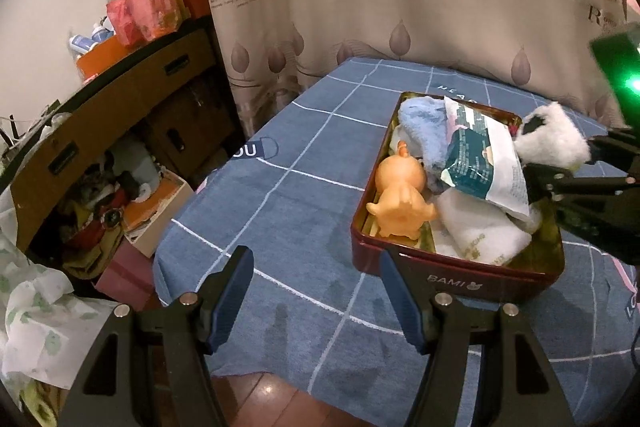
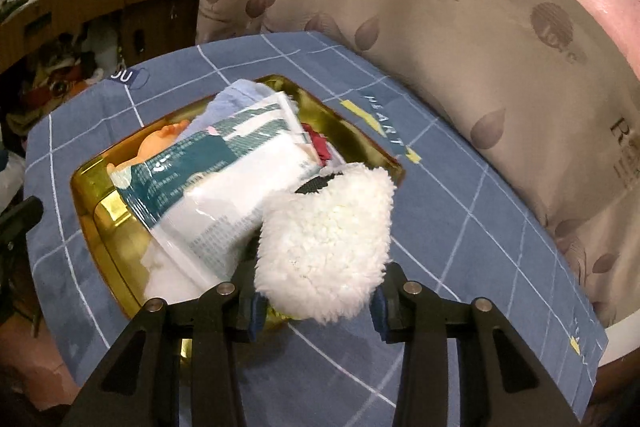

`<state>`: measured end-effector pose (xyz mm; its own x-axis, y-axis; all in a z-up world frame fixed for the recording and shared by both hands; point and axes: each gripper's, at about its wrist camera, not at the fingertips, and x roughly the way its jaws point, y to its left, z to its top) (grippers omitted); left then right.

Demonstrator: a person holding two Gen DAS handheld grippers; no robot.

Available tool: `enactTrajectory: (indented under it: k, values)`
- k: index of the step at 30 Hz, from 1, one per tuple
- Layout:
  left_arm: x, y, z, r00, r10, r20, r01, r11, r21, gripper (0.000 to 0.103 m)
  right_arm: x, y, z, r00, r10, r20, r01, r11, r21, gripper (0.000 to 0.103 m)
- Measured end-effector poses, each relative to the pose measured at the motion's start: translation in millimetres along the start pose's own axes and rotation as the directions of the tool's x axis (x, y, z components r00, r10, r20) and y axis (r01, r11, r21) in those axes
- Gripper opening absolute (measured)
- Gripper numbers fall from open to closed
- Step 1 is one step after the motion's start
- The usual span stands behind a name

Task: Organize soft objects
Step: 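Carry the white fluffy sock into the tin and open the right gripper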

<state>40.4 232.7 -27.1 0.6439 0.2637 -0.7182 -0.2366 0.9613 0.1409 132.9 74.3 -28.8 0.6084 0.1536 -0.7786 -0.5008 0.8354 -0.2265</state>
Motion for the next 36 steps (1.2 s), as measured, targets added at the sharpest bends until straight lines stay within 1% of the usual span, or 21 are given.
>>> enactTrajectory:
  k: [4,7,9,11,13,15,16,21,25,28,29,30,36]
  values:
    - [-2,-1,1,1.000,0.005,0.010,-0.005,1.000,0.000,0.067,8,4,6,1.000,0.028,-0.009,-0.027,0.999,0.038,0.038]
    - [-3,1,0,1.000,-0.007,0.008,0.007,1.000,-0.020,0.067,13,0,9,0.995,0.102,-0.009,-0.100,0.988,0.116,0.038]
    - [-2,2,0,1.000,-0.008,0.004,0.009,1.000,-0.030,0.067,16,-2,11,0.991,0.137,-0.006,-0.134,0.979,0.151,0.038]
    - [-2,4,0,1.000,-0.005,0.004,0.006,0.999,-0.038,0.067,21,-4,13,0.984,0.180,-0.002,-0.176,0.963,0.202,0.038]
    - [-3,4,1,1.000,-0.006,0.003,0.006,0.999,-0.044,0.067,27,-7,11,0.972,0.234,0.001,-0.226,0.937,0.268,0.039]
    - [-3,5,1,1.000,-0.004,0.007,0.005,0.999,-0.048,0.067,31,-9,8,0.965,0.262,-0.002,-0.249,0.919,0.304,0.039]
    - [-3,5,2,1.000,-0.004,0.009,0.004,0.999,-0.050,0.067,30,-8,6,0.968,0.251,0.013,-0.244,0.923,0.297,0.039]
    - [-3,6,2,1.000,-0.007,0.003,0.007,0.998,-0.055,0.067,25,1,3,0.974,0.225,0.028,-0.226,0.947,0.228,0.044]
    - [-7,6,2,1.000,-0.008,0.013,0.009,0.998,-0.058,0.067,21,2,3,0.975,0.219,0.041,-0.223,0.952,0.208,0.052]
    - [-5,5,2,1.000,-0.009,0.006,0.010,0.998,-0.056,0.067,14,1,4,0.976,0.208,0.060,-0.216,0.954,0.208,0.066]
    - [-6,4,2,1.000,-0.013,0.005,0.013,0.998,-0.057,0.067,13,0,4,0.978,0.199,0.062,-0.208,0.955,0.209,0.074]
    - [-5,5,2,1.000,-0.014,0.006,0.014,0.998,-0.057,0.067,11,0,4,0.979,0.194,0.066,-0.204,0.956,0.209,0.077]
    - [-5,4,1,1.000,-0.020,0.005,0.020,0.998,-0.052,0.067,7,-2,1,0.976,0.207,0.073,-0.218,0.948,0.231,0.077]
